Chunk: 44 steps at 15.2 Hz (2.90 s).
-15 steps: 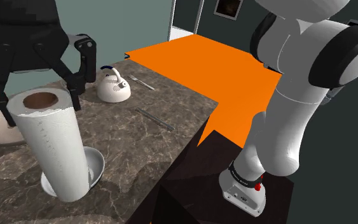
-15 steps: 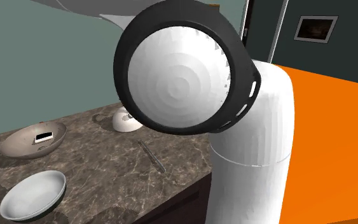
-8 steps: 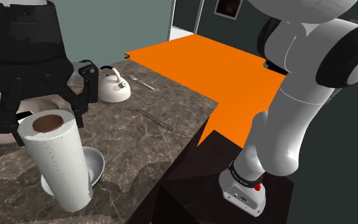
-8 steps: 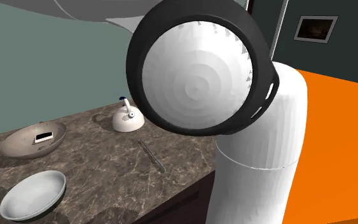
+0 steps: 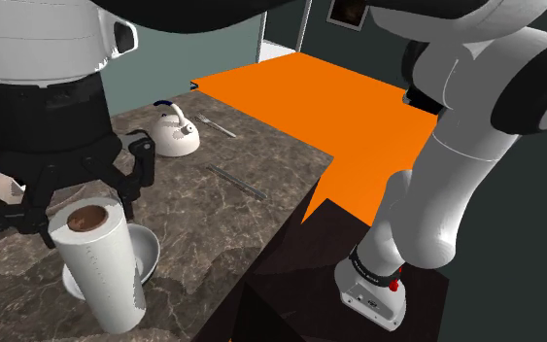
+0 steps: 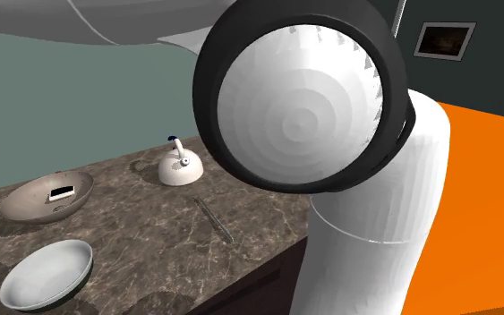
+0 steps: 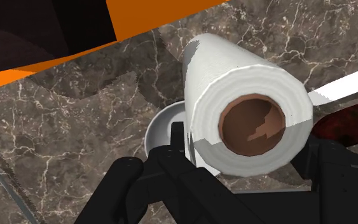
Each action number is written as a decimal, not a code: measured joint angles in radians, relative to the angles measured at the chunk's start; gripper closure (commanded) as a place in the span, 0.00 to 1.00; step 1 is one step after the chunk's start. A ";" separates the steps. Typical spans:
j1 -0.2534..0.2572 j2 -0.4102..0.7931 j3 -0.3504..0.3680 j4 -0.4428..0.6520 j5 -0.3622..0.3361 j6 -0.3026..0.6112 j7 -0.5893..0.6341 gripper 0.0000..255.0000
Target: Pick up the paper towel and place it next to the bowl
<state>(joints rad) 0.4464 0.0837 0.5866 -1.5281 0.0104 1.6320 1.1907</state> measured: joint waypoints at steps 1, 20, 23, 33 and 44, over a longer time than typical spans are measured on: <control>0.000 -0.002 0.000 -0.016 0.001 0.015 -0.001 1.00; -0.008 -0.020 -0.005 -0.288 0.013 0.271 -0.019 1.00; -0.007 -0.012 -0.004 -0.320 0.009 0.309 -0.017 1.00; -0.002 0.027 -0.006 -0.416 -0.014 0.438 -0.007 1.00; 0.001 0.045 -0.007 -0.453 -0.026 0.491 0.000 0.00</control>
<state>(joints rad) 0.4476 0.1287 0.5798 -1.9808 -0.0158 2.1228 1.1911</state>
